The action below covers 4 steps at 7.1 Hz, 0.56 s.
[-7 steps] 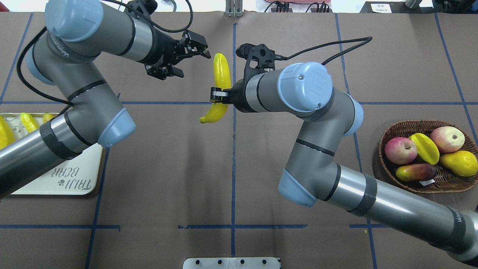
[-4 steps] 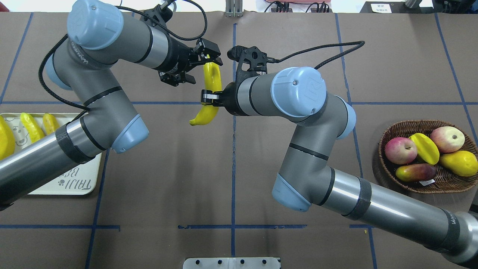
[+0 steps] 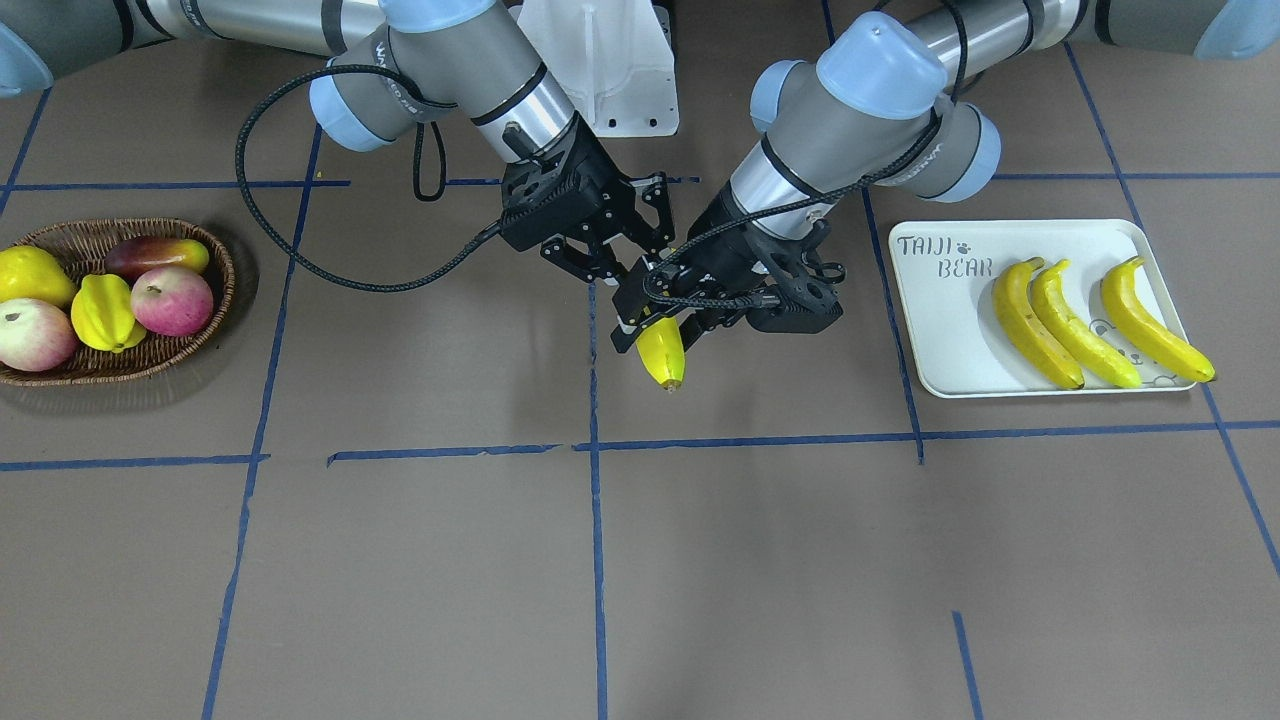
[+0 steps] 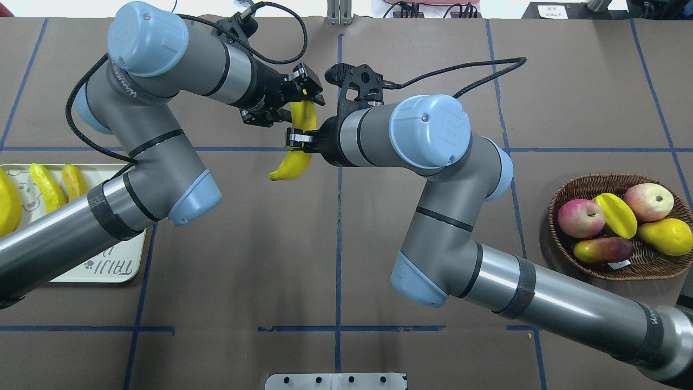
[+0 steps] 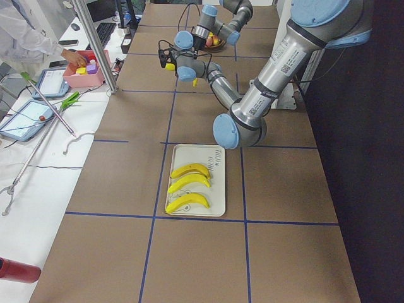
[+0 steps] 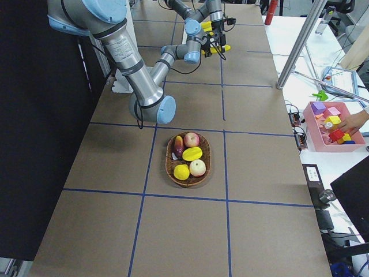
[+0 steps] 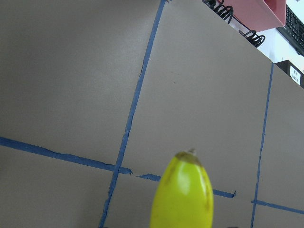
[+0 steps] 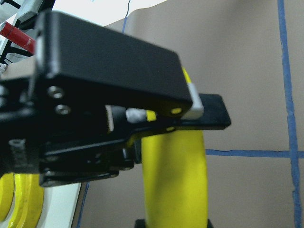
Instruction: Transfer all bananas from basket to plate
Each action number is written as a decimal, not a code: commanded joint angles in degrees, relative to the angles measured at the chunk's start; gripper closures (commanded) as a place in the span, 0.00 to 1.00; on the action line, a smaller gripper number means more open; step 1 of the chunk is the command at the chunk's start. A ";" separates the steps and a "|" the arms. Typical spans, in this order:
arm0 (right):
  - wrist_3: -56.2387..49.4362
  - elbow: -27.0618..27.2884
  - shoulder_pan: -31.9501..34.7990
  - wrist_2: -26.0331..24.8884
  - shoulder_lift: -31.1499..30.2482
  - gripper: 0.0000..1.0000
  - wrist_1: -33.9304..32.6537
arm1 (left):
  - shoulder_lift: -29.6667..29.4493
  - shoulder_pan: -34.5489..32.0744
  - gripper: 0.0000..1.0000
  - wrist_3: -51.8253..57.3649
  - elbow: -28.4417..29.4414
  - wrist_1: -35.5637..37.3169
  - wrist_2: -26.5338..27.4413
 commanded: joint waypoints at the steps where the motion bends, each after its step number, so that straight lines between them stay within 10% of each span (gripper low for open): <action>1: 0.02 0.09 -0.05 0.07 -0.05 0.93 0.01 | 0.20 -0.19 1.00 0.08 -0.11 -0.09 0.00; 3: -0.16 0.61 0.03 0.59 -0.23 0.01 0.01 | 0.37 -0.46 1.00 0.17 -0.11 -0.09 0.00; 4: -0.51 2.53 0.73 1.99 -1.27 0.01 -0.34 | 0.55 -0.72 1.00 0.17 -0.20 -0.09 0.00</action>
